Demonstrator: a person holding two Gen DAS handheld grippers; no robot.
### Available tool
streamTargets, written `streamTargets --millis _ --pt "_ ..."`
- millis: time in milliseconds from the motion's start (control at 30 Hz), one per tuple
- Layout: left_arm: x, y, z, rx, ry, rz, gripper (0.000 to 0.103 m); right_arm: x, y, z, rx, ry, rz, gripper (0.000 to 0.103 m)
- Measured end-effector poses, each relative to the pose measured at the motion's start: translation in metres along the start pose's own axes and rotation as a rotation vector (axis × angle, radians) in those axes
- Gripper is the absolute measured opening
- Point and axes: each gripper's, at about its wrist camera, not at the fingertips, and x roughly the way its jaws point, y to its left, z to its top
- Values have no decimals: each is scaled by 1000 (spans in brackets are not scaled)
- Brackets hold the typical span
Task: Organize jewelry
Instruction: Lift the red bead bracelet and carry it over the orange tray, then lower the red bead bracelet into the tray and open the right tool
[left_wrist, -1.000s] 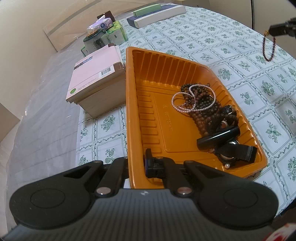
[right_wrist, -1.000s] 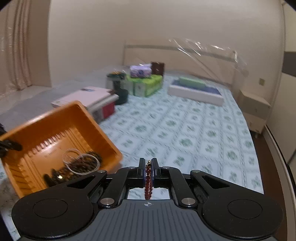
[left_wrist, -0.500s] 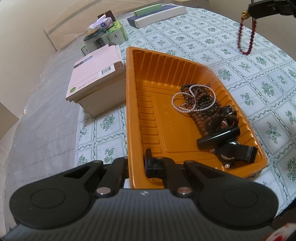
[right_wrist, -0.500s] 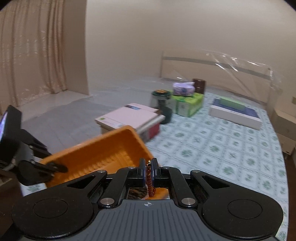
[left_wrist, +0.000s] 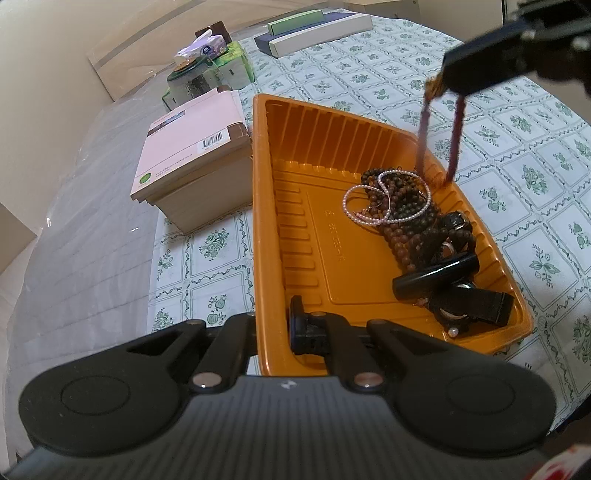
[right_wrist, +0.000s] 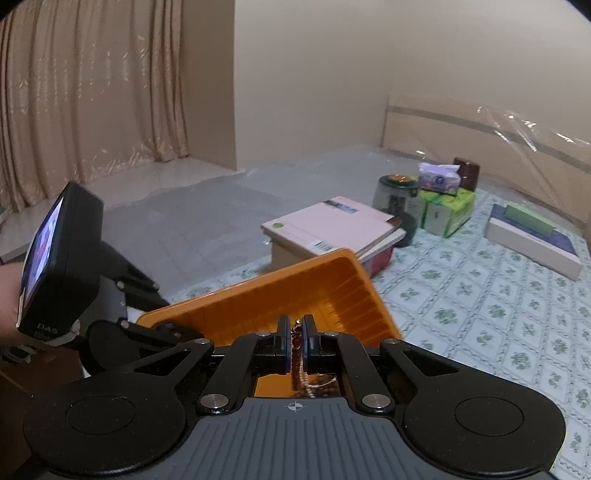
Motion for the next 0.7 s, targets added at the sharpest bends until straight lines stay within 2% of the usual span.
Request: streamTargets --millis 300,700 --pt "0 1 0 -7 -4 -2 3 23 9 -9 -1 51 29 5" --pt "0 1 -1 -9 -5 -4 3 30 3 -14 43 46 42 6"
